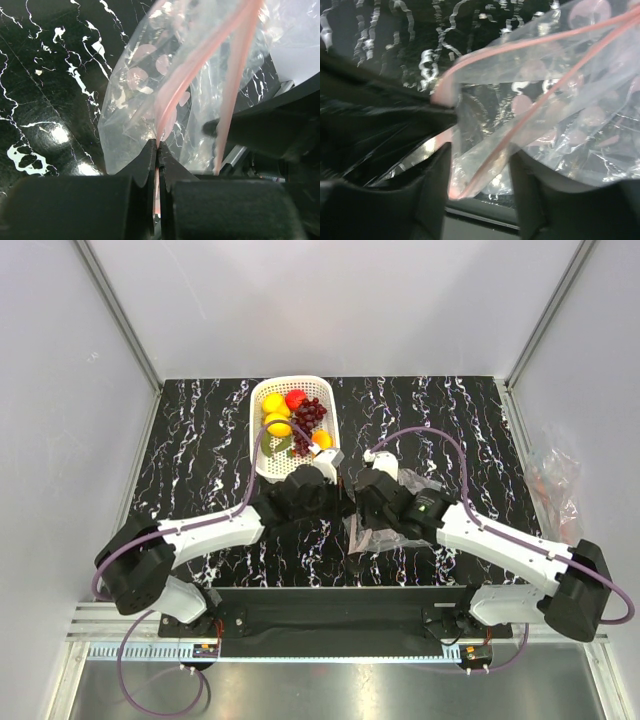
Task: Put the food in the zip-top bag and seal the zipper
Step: Open the zipper of the food storage bag at the center of the board.
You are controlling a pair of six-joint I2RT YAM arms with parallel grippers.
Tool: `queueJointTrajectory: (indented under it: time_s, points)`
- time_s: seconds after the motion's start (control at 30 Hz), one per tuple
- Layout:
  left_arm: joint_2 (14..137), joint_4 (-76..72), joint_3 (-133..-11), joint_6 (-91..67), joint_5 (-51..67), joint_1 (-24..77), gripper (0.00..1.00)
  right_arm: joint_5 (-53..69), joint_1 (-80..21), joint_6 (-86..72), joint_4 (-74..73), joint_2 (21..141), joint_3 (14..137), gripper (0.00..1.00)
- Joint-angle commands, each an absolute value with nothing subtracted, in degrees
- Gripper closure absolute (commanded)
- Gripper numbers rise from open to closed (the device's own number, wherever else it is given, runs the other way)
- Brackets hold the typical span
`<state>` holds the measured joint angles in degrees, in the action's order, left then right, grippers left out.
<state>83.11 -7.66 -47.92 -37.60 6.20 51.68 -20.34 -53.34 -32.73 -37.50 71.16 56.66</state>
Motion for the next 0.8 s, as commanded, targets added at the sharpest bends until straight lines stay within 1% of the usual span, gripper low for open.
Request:
queueJointTrajectory:
  time_s: [0.0, 0.1, 0.17, 0.2, 0.3, 0.33, 0.4, 0.53, 0.77]
  points:
    - [79.72, -12.04, -47.46, -39.11, 5.20, 51.59, 1.00, -27.75, -54.14, -37.69, -39.54, 72.60, 59.23, 0.48]
    - [79.19, -10.73, -47.46, -39.11, 4.48, 50.63, 1.00, -30.66, -54.14, -39.02, -41.92, 71.81, 59.15, 0.62]
    - [79.19, -10.20, -47.46, -38.76, 4.48, 49.75, 1.00, -31.99, -54.23, -39.37, -43.76, 70.58, 59.15, 0.67]
    - [79.19, -9.85, -47.29, -38.67, 4.57, 48.88, 1.00, -33.73, -54.14, -39.37, -44.73, 70.40, 59.67, 0.75]
    - [79.28, -8.18, -47.55, -37.71, 3.87, 47.82, 1.00, -38.29, -54.14, -40.25, -49.21, 70.57, 61.77, 0.92]
    - [79.89, -7.56, -48.07, -37.53, 3.78, 47.64, 1.00, -39.63, -54.14, -40.60, -52.35, 71.36, 62.48, 1.00]
    - [80.68, -6.25, -48.60, -36.92, 4.04, 46.85, 1.00, -42.44, -54.14, -41.05, -55.18, 71.98, 64.76, 1.00]
    - [83.40, -6.15, -49.30, -36.83, 5.18, 45.70, 1.00, -44.12, -54.14, -38.15, -57.48, 71.63, 66.97, 0.99]
    - [85.78, -7.46, -51.06, -37.00, 7.55, 45.26, 1.00, -46.05, -52.12, -31.04, -58.45, 73.82, 69.69, 0.92]
